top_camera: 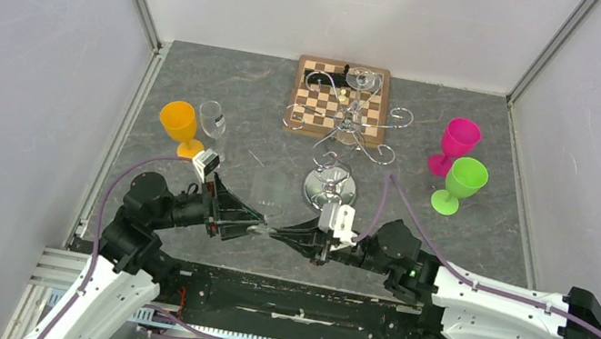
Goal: Take the wine glass off the wine glass rack
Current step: Place the wine glass at the center of the board.
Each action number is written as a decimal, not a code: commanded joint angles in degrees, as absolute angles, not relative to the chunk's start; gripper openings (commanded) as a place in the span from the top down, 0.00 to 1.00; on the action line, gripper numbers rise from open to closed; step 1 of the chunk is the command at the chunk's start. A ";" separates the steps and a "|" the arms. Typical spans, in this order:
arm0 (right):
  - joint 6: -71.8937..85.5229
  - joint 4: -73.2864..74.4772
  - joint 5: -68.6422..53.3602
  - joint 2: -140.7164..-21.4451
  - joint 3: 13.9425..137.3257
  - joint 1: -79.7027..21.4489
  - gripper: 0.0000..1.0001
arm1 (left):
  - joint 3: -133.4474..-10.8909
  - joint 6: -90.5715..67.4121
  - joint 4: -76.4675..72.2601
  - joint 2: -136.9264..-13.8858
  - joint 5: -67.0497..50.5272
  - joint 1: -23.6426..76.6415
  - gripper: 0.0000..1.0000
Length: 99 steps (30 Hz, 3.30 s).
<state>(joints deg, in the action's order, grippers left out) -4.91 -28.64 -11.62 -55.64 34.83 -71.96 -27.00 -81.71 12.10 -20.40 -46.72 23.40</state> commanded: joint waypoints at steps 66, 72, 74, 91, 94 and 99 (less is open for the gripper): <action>-7.25 16.13 -2.57 -51.70 62.63 -76.51 0.39 | -37.95 -57.43 24.59 -23.79 -61.25 23.59 0.98; -6.48 20.46 -6.59 -51.33 66.27 -76.47 0.38 | -48.85 -37.94 43.22 -27.46 -62.90 23.63 0.98; -6.65 21.46 -8.83 -51.33 67.49 -76.47 0.38 | -51.32 -32.91 47.32 -27.94 -63.27 23.73 0.98; -9.23 29.83 -25.15 -60.71 82.08 -76.42 0.39 | -60.47 -14.70 60.90 -25.66 -62.42 30.11 0.98; -9.75 30.37 -28.60 -62.45 83.48 -76.38 0.39 | -61.29 -13.53 61.41 -25.75 -62.16 30.73 0.98; -9.87 31.41 -32.74 -65.39 84.87 -76.39 0.41 | -61.95 -12.53 61.99 -25.51 -61.44 31.59 0.98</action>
